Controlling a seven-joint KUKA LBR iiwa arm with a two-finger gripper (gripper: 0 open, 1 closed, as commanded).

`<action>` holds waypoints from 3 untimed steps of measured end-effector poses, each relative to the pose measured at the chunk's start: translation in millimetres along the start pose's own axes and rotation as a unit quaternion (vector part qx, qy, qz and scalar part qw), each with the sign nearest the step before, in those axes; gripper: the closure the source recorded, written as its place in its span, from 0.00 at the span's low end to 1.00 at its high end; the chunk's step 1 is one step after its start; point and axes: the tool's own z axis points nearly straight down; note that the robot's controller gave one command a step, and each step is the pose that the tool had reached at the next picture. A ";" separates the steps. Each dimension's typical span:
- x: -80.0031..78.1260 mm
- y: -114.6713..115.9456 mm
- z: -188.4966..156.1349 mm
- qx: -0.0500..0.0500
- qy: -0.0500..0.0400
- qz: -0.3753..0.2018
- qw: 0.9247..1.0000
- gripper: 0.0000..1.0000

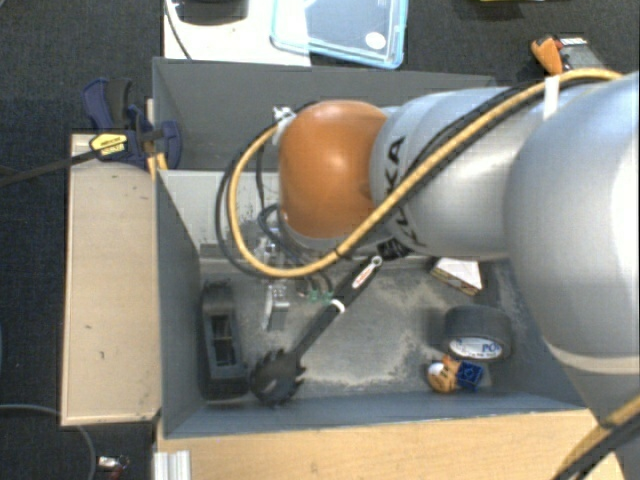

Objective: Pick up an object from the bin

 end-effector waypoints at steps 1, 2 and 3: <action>-2.2 -0.8 -3.7 -0.001 -0.004 0.003 1.000 0.00; 40.7 -10.2 43.0 0.000 -0.005 -0.171 0.985 0.00; 40.0 -65.7 17.1 0.000 -0.005 -0.229 0.973 0.00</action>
Offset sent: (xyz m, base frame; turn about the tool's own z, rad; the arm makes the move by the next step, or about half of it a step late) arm -0.0774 -0.0189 -0.0829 -0.6193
